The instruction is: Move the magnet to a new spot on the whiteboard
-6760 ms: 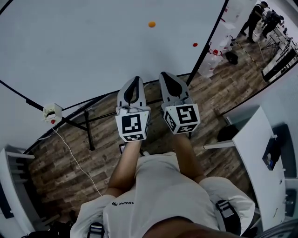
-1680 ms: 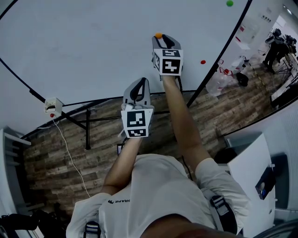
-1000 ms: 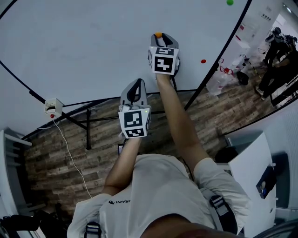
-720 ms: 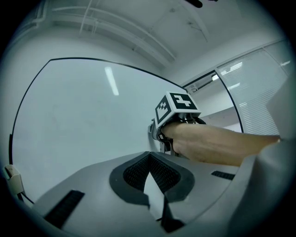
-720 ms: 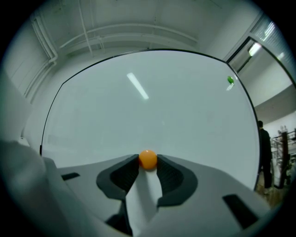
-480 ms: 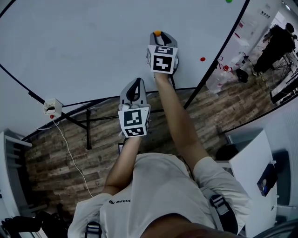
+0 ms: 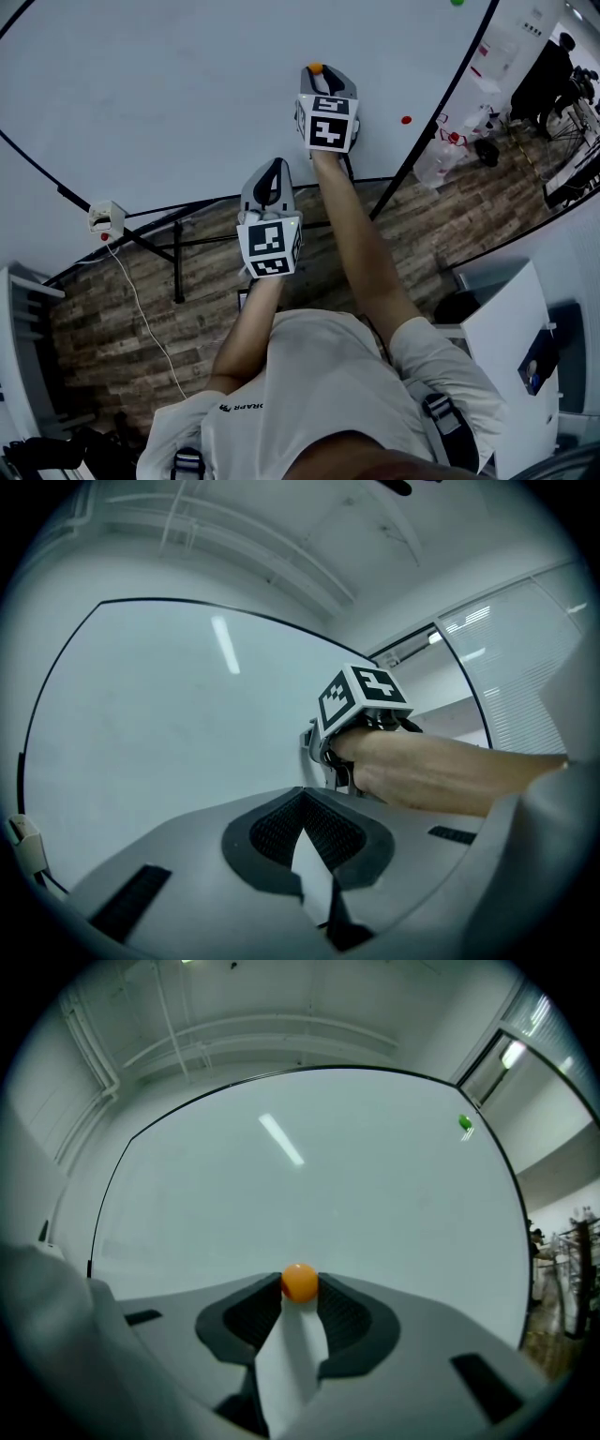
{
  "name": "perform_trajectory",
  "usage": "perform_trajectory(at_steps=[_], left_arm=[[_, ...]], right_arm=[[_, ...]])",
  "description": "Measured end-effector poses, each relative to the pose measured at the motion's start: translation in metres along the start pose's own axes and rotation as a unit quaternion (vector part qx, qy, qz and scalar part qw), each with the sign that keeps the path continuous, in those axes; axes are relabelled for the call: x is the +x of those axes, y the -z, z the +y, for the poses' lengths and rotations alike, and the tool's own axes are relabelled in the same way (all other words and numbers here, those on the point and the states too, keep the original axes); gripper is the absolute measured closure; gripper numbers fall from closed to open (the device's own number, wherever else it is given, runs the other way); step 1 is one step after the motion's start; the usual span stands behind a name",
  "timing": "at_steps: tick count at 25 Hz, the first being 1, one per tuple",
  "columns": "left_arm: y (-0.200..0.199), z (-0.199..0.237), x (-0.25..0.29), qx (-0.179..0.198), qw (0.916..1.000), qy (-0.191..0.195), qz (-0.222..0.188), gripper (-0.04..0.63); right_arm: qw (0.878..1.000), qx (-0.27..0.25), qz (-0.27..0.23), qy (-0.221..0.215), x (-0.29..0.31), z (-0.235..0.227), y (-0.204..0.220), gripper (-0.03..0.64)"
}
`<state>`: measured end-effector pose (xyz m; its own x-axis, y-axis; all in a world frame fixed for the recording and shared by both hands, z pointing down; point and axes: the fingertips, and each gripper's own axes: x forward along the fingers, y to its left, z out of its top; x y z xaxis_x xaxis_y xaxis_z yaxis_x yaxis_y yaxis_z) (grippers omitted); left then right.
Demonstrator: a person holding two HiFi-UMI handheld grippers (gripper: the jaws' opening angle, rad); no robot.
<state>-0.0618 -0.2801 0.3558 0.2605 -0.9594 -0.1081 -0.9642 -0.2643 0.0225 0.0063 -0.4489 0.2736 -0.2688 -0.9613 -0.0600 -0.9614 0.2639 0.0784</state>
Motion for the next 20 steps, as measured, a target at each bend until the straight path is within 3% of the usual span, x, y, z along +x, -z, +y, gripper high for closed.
perform_trajectory(at_steps=[20], left_arm=[[-0.009, 0.001, -0.001, 0.0, 1.0, 0.001, -0.01, 0.592]], right_arm=[[0.999, 0.007, -0.031, -0.044, -0.046, 0.013, -0.001, 0.487]])
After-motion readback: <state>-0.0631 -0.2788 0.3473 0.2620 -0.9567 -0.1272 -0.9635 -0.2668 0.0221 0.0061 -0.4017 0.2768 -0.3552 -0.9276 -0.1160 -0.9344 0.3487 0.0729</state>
